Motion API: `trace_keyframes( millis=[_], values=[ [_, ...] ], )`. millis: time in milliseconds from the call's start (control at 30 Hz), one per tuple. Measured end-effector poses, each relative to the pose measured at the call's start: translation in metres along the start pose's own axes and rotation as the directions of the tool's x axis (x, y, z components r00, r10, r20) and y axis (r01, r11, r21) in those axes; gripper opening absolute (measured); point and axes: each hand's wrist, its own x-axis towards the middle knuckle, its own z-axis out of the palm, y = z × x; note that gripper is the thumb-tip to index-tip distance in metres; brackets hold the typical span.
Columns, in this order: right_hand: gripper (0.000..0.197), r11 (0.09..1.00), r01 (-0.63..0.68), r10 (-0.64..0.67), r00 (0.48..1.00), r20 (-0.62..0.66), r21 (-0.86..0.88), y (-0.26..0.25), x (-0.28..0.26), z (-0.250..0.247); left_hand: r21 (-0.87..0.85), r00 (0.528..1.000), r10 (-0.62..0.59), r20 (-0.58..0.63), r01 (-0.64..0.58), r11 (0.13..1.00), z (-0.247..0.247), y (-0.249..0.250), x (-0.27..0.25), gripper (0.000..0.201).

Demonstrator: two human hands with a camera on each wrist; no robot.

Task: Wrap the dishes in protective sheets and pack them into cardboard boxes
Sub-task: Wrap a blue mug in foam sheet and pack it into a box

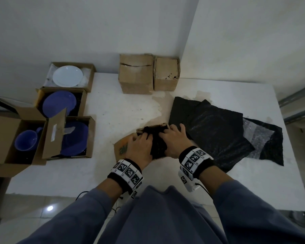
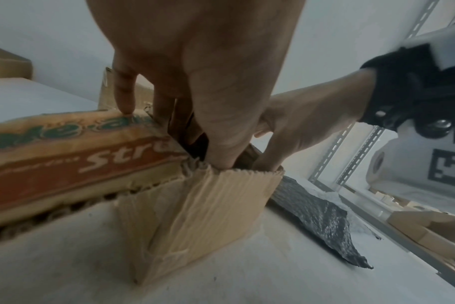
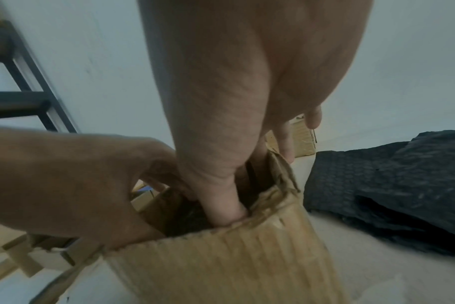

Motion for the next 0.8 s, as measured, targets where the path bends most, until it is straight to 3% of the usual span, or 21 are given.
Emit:
trace_keyframes(
  millis=[200,433,600,700,800],
  values=[
    [0.065,0.999,-0.021,0.023,0.999,0.046,-0.04,-0.002,0.013,0.011,0.056,0.998,-0.019,0.057,0.016,0.998,0.001,0.006,0.004,0.057],
    [0.052,0.996,-0.094,0.095,0.985,0.143,-0.011,-0.01,0.022,0.008,0.043,0.993,-0.076,0.094,0.072,0.996,0.005,0.012,0.007,0.06],
    [0.036,0.994,-0.068,0.07,0.998,0.012,-0.088,-0.01,0.011,0.005,-0.018,0.998,-0.047,0.038,0.048,0.999,0.014,0.0,0.009,0.059],
    [0.051,0.999,-0.018,0.016,0.999,-0.038,-0.036,-0.011,0.006,0.002,-0.037,1.0,-0.02,-0.003,0.02,0.999,0.019,-0.004,0.01,0.057],
    [0.075,1.0,-0.007,0.007,1.0,0.003,0.025,-0.011,0.01,0.007,-0.042,0.999,0.026,-0.035,-0.028,0.999,0.019,-0.007,0.011,0.056]
  ],
)
